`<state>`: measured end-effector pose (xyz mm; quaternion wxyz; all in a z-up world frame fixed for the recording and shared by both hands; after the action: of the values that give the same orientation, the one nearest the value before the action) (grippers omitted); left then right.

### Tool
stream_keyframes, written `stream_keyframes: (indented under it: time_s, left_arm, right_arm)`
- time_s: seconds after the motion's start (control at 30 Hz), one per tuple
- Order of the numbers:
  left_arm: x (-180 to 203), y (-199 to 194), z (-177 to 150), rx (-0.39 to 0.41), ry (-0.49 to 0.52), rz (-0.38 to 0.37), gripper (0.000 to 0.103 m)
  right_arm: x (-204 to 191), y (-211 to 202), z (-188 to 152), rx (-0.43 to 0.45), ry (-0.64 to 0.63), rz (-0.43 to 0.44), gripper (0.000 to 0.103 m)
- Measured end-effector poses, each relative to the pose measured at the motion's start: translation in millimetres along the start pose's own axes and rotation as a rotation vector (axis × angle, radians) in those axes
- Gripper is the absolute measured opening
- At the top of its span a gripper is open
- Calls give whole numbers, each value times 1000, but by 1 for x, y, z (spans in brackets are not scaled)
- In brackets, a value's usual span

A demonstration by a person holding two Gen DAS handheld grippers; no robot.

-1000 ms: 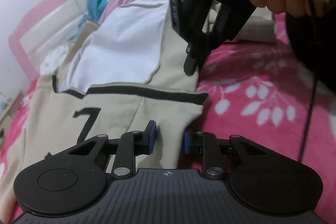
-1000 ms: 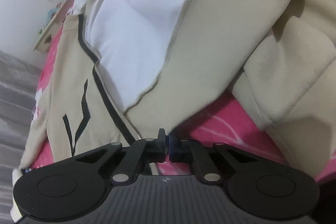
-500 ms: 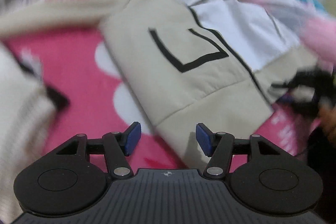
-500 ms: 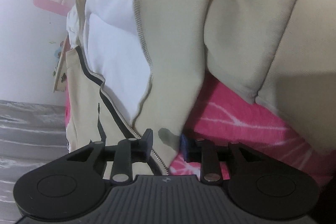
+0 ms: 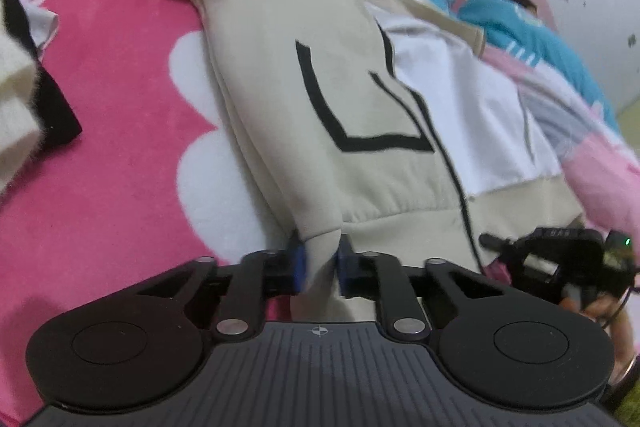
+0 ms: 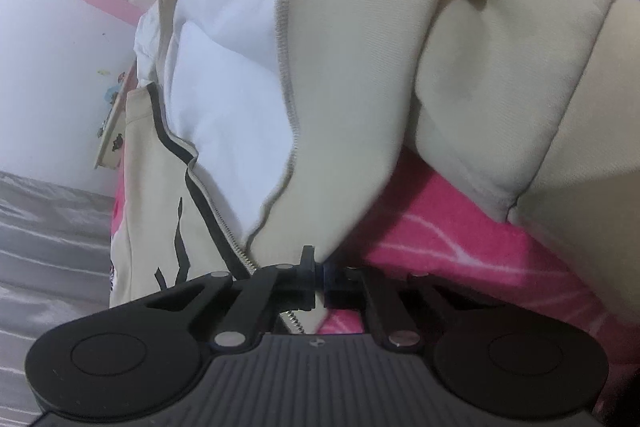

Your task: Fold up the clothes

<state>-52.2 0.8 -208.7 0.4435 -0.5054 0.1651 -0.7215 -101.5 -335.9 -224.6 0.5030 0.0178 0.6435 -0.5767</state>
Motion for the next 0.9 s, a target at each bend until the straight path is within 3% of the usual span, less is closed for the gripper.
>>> stream_keyframes:
  time_s: [0.13,0.37,0.43,0.5,0.57,0.63,0.67,0.73,0.83,0.9]
  left_arm:
    - [6,-38,15,11,0,-29,9]
    - [-50,-121,31,26,-119,-8,8]
    - [-69,-113,18,-12,-151,22,9]
    - [-87,-94,-1,-67,-172,67,10]
    - [-98,-80,-16,-94,-168,118,10]
    - [-98,-79,-20,-89,-145,123,17]
    - [-97,-80,-20,-89,-140,113,20]
    - [-95,-81,-21,-96,-131,95,26]
    - [-95,-80,-21,-119,-129,84,29]
    - [-96,-80,-21,-132,-143,83,30]
  right_arm:
    - [-24,-17,-16,-14,-39,-1,3]
    - [-50,-32,-88,-148,-56,16,3]
    - [-41,-24,-102,-181,-75,-24,4]
    - [-22,-10,-109,-230,-78,-107,12]
    - [-11,-10,-108,-282,-14,-115,16]
    - [-24,-22,-111,-339,-94,-118,31]
    - [-31,-29,-112,-369,-145,-121,44]
    - [-48,-36,-113,-411,-231,-103,46]
    - [-83,-30,-109,-421,-319,-8,46]
    - [-95,-12,-109,-422,-363,-7,46]
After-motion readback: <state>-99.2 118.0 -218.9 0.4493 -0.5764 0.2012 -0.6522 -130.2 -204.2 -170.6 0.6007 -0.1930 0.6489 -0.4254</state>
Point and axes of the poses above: each gripper's, at about its wrist camera, not at the fingertips, and y roughly the way its jaws point, x to its right, z to its top, the point moved 9 cm from there along y, roughly the way its jaws point, and after that the axes turned 5 degrees about -x, right-handed, at the moved point
